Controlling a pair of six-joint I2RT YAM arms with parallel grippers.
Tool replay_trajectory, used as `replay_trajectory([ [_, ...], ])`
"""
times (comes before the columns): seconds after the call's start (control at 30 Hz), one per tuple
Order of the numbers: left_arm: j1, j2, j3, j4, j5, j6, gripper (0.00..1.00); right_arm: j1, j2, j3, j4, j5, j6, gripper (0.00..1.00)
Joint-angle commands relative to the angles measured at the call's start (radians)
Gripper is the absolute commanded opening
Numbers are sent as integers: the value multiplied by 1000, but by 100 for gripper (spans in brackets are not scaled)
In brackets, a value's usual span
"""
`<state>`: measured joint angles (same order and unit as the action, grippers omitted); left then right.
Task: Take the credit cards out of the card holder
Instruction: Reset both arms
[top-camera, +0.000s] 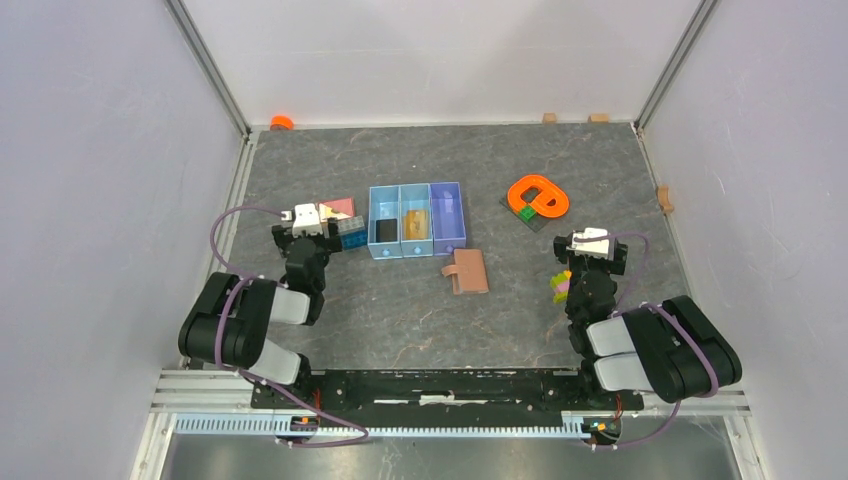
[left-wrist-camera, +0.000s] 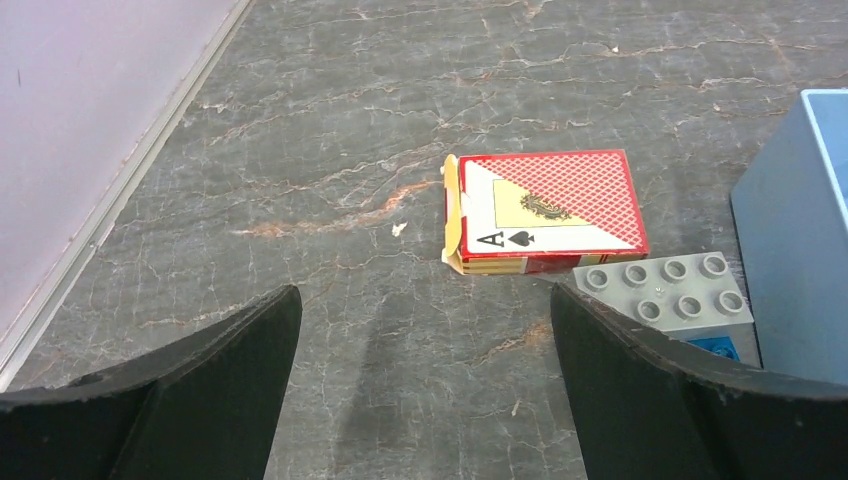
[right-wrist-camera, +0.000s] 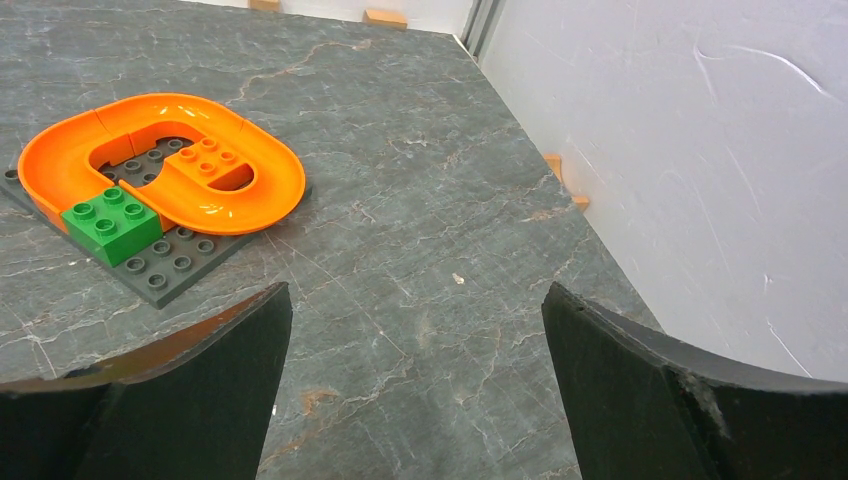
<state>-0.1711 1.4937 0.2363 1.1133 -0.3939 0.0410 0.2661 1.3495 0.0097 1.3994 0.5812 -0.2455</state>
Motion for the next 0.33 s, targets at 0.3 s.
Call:
replay_trajectory([
  [0.3, 16, -7, 14, 7, -28, -56, 100, -6, -4, -115, 69, 7, -11, 99],
])
